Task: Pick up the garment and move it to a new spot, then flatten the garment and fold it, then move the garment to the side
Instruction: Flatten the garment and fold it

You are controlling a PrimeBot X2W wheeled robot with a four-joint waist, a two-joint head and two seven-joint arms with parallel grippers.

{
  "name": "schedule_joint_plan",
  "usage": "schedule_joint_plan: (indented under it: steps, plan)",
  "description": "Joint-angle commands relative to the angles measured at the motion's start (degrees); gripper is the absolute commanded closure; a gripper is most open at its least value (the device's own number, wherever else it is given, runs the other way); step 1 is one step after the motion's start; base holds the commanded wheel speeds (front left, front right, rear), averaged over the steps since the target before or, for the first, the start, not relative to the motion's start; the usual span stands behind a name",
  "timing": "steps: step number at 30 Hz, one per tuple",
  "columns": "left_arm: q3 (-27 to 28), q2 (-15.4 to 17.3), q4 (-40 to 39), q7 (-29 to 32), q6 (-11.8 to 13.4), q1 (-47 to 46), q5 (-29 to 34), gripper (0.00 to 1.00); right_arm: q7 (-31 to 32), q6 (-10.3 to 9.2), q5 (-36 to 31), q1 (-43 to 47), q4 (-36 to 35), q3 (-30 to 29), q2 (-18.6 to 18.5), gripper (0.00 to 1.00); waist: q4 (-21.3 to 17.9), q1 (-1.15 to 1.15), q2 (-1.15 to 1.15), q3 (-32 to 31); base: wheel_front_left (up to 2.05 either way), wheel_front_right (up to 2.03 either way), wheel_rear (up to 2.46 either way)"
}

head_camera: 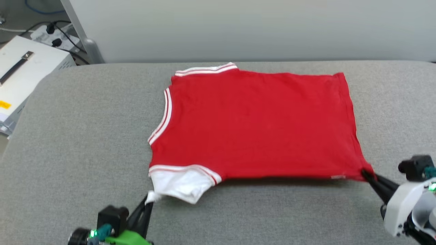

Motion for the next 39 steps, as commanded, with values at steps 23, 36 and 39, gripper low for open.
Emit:
schedule_joint_plan:
  steps: [23,36,39]
  plan:
    - [-2.74,0.26,-4.17,1.96,2.10,11.58,-4.42,1.00,9.73,-0.04,-5.71,24.97,-11.98,-18.91,1.45,1.00,1.04,0.01,0.24,-4.37,0.00,0.00,0.00]
    - [-2.04,0.39,-0.18,4.40,-2.85,-4.85,-0.47,1.00,15.97,-0.04,-10.31,20.42,-17.20,-29.52,5.33,1.00,-0.88,0.01,0.24,0.06,0.00,0.00,0.00]
    - [-1.81,-0.10,1.77,4.87,-4.13,-9.19,0.25,1.00,17.21,-0.04,-10.91,18.70,-18.17,-30.99,5.84,1.00,-1.30,0.01,0.24,1.95,0.00,0.00,0.00]
